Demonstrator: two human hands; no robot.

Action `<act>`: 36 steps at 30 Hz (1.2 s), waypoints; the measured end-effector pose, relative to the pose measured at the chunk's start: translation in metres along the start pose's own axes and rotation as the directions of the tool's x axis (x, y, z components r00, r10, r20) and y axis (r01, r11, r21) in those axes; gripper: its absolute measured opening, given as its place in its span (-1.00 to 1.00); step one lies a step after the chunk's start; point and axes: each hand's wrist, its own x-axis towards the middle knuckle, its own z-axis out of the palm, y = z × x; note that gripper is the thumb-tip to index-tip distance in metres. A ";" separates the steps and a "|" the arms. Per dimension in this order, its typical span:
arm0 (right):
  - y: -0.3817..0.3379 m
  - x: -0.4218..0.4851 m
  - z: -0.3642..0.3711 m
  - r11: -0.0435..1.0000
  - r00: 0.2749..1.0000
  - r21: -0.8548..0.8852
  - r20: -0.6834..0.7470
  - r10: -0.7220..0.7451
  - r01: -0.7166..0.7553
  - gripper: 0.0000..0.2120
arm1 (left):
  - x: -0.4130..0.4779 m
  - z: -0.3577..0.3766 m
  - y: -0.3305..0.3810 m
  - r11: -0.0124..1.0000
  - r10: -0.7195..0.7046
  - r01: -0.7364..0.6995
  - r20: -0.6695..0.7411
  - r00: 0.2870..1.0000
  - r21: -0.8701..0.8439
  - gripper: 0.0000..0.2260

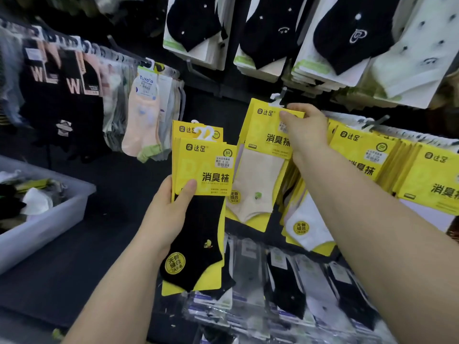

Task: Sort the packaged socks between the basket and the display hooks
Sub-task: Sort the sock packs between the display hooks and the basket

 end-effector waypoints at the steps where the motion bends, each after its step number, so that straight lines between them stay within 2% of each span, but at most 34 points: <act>1: 0.003 -0.004 -0.002 0.999 0.999 -0.046 -0.045 -0.008 0.006 -0.66 | 0.000 0.001 0.000 1.000 -0.004 0.004 -0.001 1.000 0.000 -0.90; 4: 0.010 -0.034 -0.007 0.960 0.979 -0.247 -0.122 -0.164 0.130 -0.52 | 0.000 -0.002 0.001 1.000 0.006 -0.006 0.002 1.000 0.005 -0.92; 6: 0.016 -0.061 -0.006 0.938 0.970 -0.249 0.028 -0.242 0.241 -0.53 | 0.000 -0.002 0.001 1.000 0.014 -0.014 0.026 1.000 -0.004 -0.91; 7: 0.019 -0.075 -0.004 0.952 0.965 -0.192 0.155 -0.212 0.240 -0.55 | -0.001 -0.002 0.001 1.000 0.015 -0.014 0.041 0.999 -0.021 -0.90; 9: 0.022 -0.096 0.004 0.991 0.922 -0.055 0.375 -0.092 0.121 -0.59 | -0.002 0.001 0.002 0.998 0.022 -0.016 0.082 0.996 -0.068 -0.82; 10: 0.024 -0.100 0.007 0.997 0.906 -0.005 0.418 -0.063 0.072 -0.60 | -0.004 0.003 0.003 0.996 0.026 -0.016 0.107 0.994 -0.093 -0.77; 14: 0.027 -0.094 0.012 0.993 0.923 0.110 0.386 -0.008 -0.038 -0.68 | -0.007 0.010 0.002 0.982 0.030 0.003 0.173 0.985 -0.189 -0.60; 17: 0.034 -0.085 0.006 0.971 0.901 0.176 0.428 0.072 -0.161 -0.78 | -0.005 0.014 0.000 0.967 0.011 0.034 0.178 0.984 -0.251 -0.64; 19: 0.038 -0.078 0.000 0.962 0.899 0.195 0.428 0.094 -0.194 -0.77 | -0.004 0.017 0.000 0.956 -0.021 0.075 0.187 0.982 -0.283 -0.69; 22: 0.037 -0.063 -0.011 0.949 0.931 0.283 0.363 0.030 -0.141 -0.74 | -0.001 0.018 -0.003 0.978 -0.020 0.047 0.136 0.991 -0.202 -0.86; 25: 0.027 -0.044 -0.019 0.971 0.988 0.239 0.154 -0.027 -0.010 -0.79 | 0.002 0.015 -0.006 0.996 0.028 -0.022 0.067 0.997 -0.086 -0.88; 28: 0.011 -0.026 -0.021 0.974 0.993 0.202 0.033 -0.114 0.105 -0.90 | 0.005 0.011 -0.006 0.997 0.028 -0.026 0.029 0.999 -0.068 -0.89; 32: -0.002 -0.006 -0.006 0.985 0.987 0.089 0.050 -0.152 0.147 -0.86 | 0.007 0.006 -0.007 0.997 0.018 -0.018 -0.001 1.000 -0.074 -0.90; 36: 0.003 0.001 0.005 0.994 0.992 -0.015 0.077 -0.104 0.106 -0.86 | 0.008 0.004 -0.007 0.999 0.023 -0.024 -0.016 1.000 -0.034 -0.90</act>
